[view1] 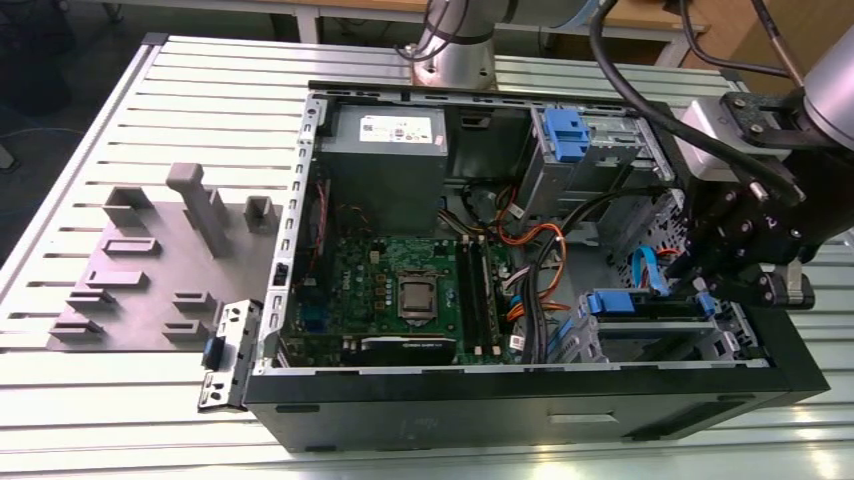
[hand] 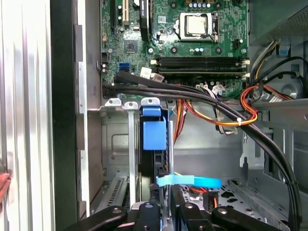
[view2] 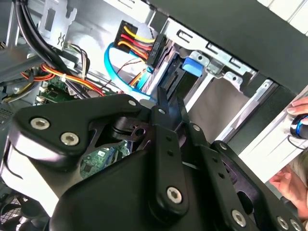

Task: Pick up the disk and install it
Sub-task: 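Insert the first disk wire, then insert the second disk wire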

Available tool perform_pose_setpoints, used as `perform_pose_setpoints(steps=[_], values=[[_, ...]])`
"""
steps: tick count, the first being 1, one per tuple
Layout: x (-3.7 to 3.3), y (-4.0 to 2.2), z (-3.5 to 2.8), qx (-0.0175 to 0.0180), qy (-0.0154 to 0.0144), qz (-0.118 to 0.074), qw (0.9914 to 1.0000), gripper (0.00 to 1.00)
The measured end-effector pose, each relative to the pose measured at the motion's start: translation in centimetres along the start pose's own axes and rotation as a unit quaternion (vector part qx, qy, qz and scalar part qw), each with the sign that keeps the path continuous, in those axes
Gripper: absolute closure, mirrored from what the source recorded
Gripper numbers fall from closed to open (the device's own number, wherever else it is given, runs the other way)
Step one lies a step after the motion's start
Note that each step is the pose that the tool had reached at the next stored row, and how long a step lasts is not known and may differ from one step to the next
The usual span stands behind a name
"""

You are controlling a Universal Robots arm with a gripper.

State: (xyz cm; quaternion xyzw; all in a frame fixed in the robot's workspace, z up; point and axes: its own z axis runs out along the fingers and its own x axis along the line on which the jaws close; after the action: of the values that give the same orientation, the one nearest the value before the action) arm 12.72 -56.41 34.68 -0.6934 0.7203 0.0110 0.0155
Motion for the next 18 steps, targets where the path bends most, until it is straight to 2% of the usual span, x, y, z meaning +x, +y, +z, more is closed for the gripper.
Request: perform_pose_setpoints(steps=[14, 18], values=[[0.00, -0.18, -0.01, 0.0000, 0.0000, 0.000, 1.00000, 0.76], [-0.03, -0.18, -0.51, 0.0000, 0.0000, 0.000, 1.00000, 0.76]])
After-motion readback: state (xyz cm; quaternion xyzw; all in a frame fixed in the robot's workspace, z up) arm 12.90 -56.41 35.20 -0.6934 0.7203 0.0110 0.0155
